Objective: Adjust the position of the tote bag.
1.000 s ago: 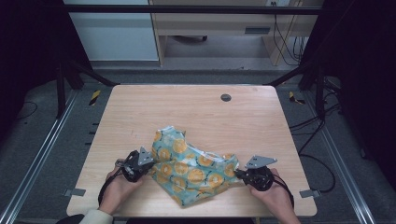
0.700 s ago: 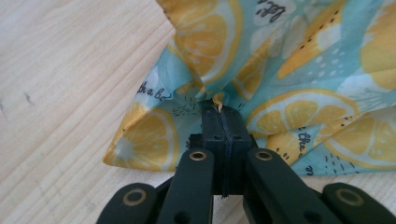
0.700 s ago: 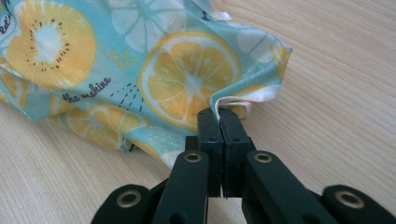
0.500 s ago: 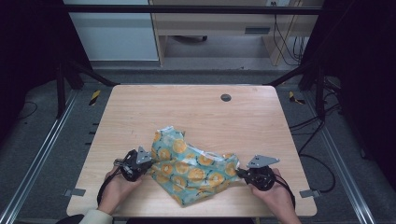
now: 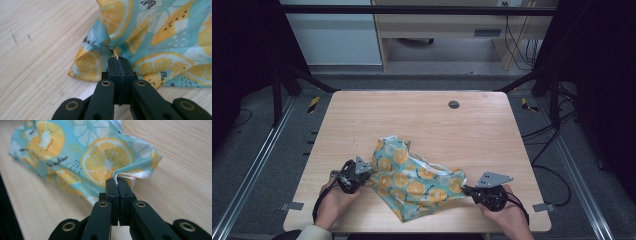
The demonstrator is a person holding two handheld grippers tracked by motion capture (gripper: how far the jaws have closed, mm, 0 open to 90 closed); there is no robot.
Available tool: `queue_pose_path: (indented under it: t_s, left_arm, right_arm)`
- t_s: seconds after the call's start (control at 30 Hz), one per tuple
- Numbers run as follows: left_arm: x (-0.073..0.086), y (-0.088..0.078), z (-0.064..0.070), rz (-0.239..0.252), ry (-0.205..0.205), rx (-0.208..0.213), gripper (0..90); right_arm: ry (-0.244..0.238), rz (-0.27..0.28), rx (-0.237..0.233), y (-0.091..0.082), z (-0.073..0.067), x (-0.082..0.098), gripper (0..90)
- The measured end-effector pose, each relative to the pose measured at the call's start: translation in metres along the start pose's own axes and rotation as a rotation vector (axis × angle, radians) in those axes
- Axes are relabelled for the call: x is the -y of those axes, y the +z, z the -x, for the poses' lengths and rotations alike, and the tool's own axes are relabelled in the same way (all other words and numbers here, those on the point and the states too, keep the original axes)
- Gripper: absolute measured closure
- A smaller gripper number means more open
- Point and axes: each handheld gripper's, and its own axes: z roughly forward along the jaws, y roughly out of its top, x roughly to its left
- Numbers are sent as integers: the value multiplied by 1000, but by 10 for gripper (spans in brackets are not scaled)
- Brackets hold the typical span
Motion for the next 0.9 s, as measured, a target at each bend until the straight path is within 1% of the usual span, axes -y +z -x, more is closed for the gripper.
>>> queue_pose_path:
  t_s: [0.07, 0.17, 0.2, 0.27, 0.33, 0.4, 0.43, 0.47, 0.5, 0.57, 0.6, 0.63, 0.67, 0.7, 0.73, 0.77, 0.8, 0.83, 0.9]
  left_arm:
    - [1, 0, 0, 14, -12, 1, 900]
    - [0, 0, 0, 16, -19, 8, 900]
    - [0, 0, 1, 17, -17, 8, 900]
    - [0, -1, 2, 19, -10, 10, 900]
    - [0, -3, 3, 21, 2, -1, 885]
    - [1, -7, 4, 37, -3, -9, 831]
    - [1, -10, 4, 57, -11, -25, 752]
    - [1, -14, 4, 73, -21, -33, 653]
    - [1, -19, 4, 91, -25, -33, 572]
    - [1, -28, 6, 137, -38, -31, 465]
    - [1, -34, 9, 167, -51, -25, 421]
    - [1, -38, 10, 186, -52, -22, 415]
    - [1, -42, 12, 211, -61, -23, 390]
    - [0, -47, 14, 224, -59, -23, 358]
    - [-1, -50, 15, 242, -67, -22, 330]
    - [-2, -54, 17, 269, -79, -18, 310]
    - [-4, -58, 19, 295, -77, -16, 297]
    - [-6, -61, 21, 315, -76, -14, 290]
    - [-11, -66, 22, 337, -73, -4, 258]
  right_arm:
    - [-2, -4, -14, 0, -1, 1, 889]
    - [16, -29, -13, 5, 2, 3, 889]
    - [17, -40, -3, 7, 3, 3, 889]
    - [26, -57, -1, 9, 4, 3, 887]
    - [25, -55, -7, 10, 3, 2, 854]
    - [17, -44, 13, 8, 2, 3, 752]
    - [31, -38, 24, 6, 2, 3, 641]
    - [46, -30, 36, 3, 2, 3, 585]
    - [59, -17, 47, 0, 3, 3, 538]
    - [71, 12, 61, -6, 3, 3, 422]
    - [74, 24, 72, -8, 3, 3, 388]
    - [80, 39, 72, -12, 2, 2, 364]
    - [78, 51, 75, -14, 2, 1, 326]
    - [82, 61, 81, -17, 1, 0, 283]
    - [84, 72, 82, -19, 1, -2, 251]
    - [85, 85, 87, -22, 0, -4, 219]
    - [89, 98, 95, -24, 0, -6, 184]
    - [91, 105, 98, -26, -1, -8, 168]
    - [89, 128, 93, -30, -2, -14, 163]
